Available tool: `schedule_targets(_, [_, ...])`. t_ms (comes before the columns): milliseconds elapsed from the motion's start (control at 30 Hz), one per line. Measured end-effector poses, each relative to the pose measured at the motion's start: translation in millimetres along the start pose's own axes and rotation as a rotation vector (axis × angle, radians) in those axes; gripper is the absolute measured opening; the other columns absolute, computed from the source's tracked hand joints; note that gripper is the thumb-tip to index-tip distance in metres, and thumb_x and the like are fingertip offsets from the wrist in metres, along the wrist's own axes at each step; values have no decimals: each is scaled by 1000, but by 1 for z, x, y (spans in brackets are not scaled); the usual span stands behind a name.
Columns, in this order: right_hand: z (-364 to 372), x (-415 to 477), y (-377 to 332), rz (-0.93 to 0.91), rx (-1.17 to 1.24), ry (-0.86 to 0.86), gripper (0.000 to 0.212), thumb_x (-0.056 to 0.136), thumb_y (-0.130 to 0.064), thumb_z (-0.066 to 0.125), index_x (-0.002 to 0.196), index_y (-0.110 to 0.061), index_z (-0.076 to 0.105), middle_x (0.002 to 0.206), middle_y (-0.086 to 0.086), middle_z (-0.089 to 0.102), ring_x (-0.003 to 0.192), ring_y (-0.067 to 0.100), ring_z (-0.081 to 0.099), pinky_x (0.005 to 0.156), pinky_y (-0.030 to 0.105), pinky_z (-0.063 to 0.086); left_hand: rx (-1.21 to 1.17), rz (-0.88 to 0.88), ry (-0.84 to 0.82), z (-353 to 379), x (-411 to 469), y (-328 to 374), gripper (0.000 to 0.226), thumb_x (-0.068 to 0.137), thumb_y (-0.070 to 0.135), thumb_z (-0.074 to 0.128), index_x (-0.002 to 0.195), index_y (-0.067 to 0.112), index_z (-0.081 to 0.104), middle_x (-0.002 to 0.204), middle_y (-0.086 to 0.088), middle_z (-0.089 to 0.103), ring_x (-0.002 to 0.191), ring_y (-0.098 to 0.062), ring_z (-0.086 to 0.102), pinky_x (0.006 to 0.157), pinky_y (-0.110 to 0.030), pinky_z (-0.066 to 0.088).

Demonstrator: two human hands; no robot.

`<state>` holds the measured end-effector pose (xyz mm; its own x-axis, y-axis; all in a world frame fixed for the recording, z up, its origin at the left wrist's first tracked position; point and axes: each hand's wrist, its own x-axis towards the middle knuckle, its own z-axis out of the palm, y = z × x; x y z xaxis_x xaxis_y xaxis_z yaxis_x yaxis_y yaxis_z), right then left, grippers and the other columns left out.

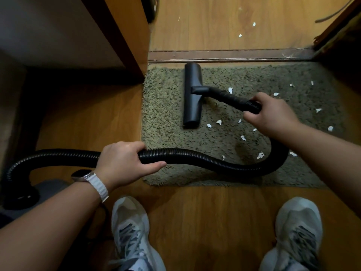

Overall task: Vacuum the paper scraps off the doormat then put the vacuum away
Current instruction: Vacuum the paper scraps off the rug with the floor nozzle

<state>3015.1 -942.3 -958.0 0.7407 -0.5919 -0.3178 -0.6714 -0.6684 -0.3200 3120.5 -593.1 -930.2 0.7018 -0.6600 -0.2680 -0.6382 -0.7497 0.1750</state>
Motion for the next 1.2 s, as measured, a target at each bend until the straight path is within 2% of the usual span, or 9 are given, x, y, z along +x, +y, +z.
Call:
schedule_targets(133, [-18, -13, 29, 75, 15, -11, 35, 82, -42, 67, 113, -26, 59, 92, 7, 64, 81, 30, 59, 71, 37, 52, -13, 2, -29, 0, 1, 6, 91, 54, 102, 9, 68, 27, 59, 52, 12, 54, 51, 0, 51, 46, -24, 42])
schedule_targets(233, [-33, -21, 43, 85, 18, -31, 33, 83, -41, 67, 111, -28, 59, 88, 4, 62, 72, 24, 60, 65, 35, 51, -16, 20, -38, -3, 2, 18, 85, 56, 100, 22, 69, 26, 61, 54, 11, 55, 53, -2, 53, 49, -25, 44])
schedule_targets(367, [-42, -25, 43, 73, 45, 3, 34, 82, -42, 68, 113, -29, 60, 91, 4, 65, 78, 27, 62, 72, 37, 54, -43, 34, -35, -7, 8, 32, 76, 61, 94, 28, 71, 26, 61, 55, 11, 55, 54, -3, 55, 53, -29, 51])
schedule_targets(500, [-34, -32, 31, -8, 77, 3, 35, 81, -41, 69, 112, -32, 58, 96, 4, 68, 86, 29, 64, 77, 40, 55, -25, 61, -36, -4, 6, 30, 73, 62, 94, 31, 71, 28, 60, 54, 12, 54, 54, -2, 53, 51, -27, 48])
schedule_targets(700, [-26, -58, 37, -171, -86, -131, 37, 81, -41, 69, 116, -33, 60, 96, 2, 68, 88, 29, 63, 65, 32, 45, 20, 120, -76, 0, 0, 30, 74, 60, 98, 27, 70, 31, 55, 54, 14, 52, 53, 0, 51, 48, -24, 42])
schedule_targets(867, [-26, -80, 71, -64, -62, -168, 33, 84, -39, 68, 113, -28, 59, 83, 1, 62, 72, 24, 57, 59, 33, 47, 24, 142, -84, 2, -3, 33, 80, 59, 100, 17, 68, 30, 54, 53, 14, 51, 51, 0, 50, 46, -24, 37])
schedule_targets(1000, [-35, -88, 100, 33, -9, -142, 34, 86, -38, 69, 115, -27, 57, 81, 0, 60, 63, 18, 55, 52, 31, 42, 44, 151, -88, 9, -6, 38, 81, 61, 99, 20, 73, 29, 59, 55, 13, 55, 52, -4, 54, 47, -27, 47])
schedule_targets(1100, [-40, -94, 116, 81, 83, -113, 35, 84, -37, 70, 115, -29, 59, 88, 4, 65, 66, 18, 58, 55, 31, 43, 41, 170, -74, 15, -10, 42, 80, 62, 99, 20, 71, 29, 58, 52, 12, 53, 50, -5, 53, 44, -27, 44])
schedule_targets(1200, [-36, -100, 118, 78, 128, -98, 36, 82, -36, 72, 116, -30, 60, 92, 3, 66, 77, 23, 61, 68, 36, 52, 60, 195, -68, 21, -12, 48, 78, 64, 98, 23, 68, 28, 58, 50, 12, 50, 47, -4, 51, 41, -24, 39])
